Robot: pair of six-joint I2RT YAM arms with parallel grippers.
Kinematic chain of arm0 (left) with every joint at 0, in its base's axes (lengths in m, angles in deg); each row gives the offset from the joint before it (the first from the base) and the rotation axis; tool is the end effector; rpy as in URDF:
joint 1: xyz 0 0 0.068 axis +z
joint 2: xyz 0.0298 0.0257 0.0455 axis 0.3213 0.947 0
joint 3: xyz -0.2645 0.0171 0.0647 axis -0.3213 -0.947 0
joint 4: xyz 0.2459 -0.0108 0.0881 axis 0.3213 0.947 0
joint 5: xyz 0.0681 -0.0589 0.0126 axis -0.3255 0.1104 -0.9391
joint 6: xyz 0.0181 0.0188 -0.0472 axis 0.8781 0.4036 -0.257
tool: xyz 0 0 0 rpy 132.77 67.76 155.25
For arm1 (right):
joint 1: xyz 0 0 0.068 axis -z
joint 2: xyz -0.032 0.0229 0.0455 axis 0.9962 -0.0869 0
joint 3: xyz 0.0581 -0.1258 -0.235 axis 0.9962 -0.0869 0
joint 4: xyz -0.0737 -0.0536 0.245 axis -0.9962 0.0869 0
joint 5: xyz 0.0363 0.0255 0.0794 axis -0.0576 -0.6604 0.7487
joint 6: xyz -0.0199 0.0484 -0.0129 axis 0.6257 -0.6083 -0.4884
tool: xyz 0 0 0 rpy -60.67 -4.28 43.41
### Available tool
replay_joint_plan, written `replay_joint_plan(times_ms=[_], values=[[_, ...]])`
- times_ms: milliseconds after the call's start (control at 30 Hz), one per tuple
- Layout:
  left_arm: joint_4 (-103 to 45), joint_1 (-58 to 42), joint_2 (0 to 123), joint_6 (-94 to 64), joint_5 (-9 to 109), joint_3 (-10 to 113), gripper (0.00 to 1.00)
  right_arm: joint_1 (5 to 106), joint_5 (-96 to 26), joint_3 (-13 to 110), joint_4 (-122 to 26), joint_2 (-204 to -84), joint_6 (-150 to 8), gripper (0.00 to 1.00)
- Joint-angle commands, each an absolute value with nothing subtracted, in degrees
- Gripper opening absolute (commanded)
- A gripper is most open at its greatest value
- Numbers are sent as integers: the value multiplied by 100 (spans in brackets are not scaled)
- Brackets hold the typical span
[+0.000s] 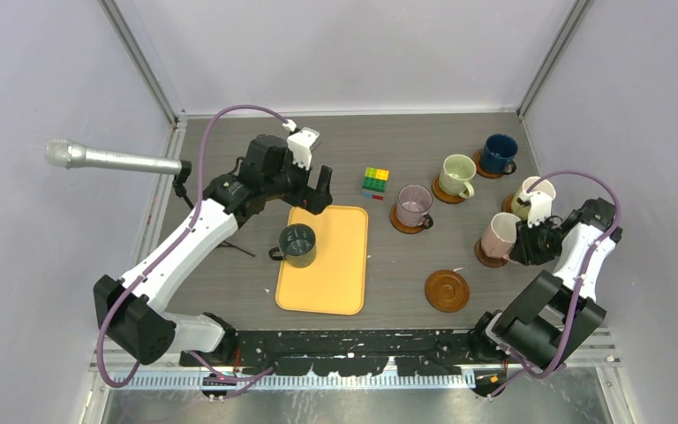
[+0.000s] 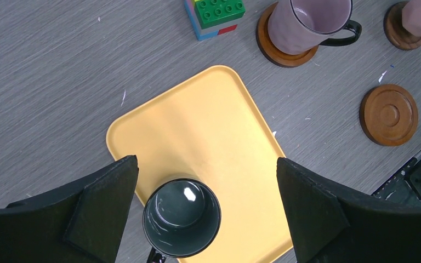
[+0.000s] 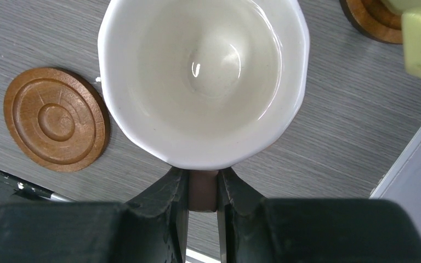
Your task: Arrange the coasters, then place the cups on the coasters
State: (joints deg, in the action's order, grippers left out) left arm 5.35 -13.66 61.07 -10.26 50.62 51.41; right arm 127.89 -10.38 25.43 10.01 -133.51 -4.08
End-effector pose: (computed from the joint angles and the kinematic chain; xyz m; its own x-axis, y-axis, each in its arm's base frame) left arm 0.2417 -0.1600 0.3532 -0.5619 0.2096 -0.8002 0.5712 0.7981 -0.1920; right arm 0.1653 -0.1278 0.2420 -0.7772 -0.2779 -0.5645 -0.3734 0.9258 0.0585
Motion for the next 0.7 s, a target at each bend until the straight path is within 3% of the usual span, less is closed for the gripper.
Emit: replay_joint_plan(times_ms=[0, 500, 667], values=[[566, -1386, 5929, -959, 5031, 5128, 100, 12821, -861, 2493, 646, -13233, -161, 0], [656, -1381, 6017, -928, 5042, 5153, 100, 12839, -899, 2291, 601, -13374, 287, 1], [632, -1380, 6081, -883, 5034, 5178, 100, 12837, -956, 2270, 631, -13351, 453, 17]])
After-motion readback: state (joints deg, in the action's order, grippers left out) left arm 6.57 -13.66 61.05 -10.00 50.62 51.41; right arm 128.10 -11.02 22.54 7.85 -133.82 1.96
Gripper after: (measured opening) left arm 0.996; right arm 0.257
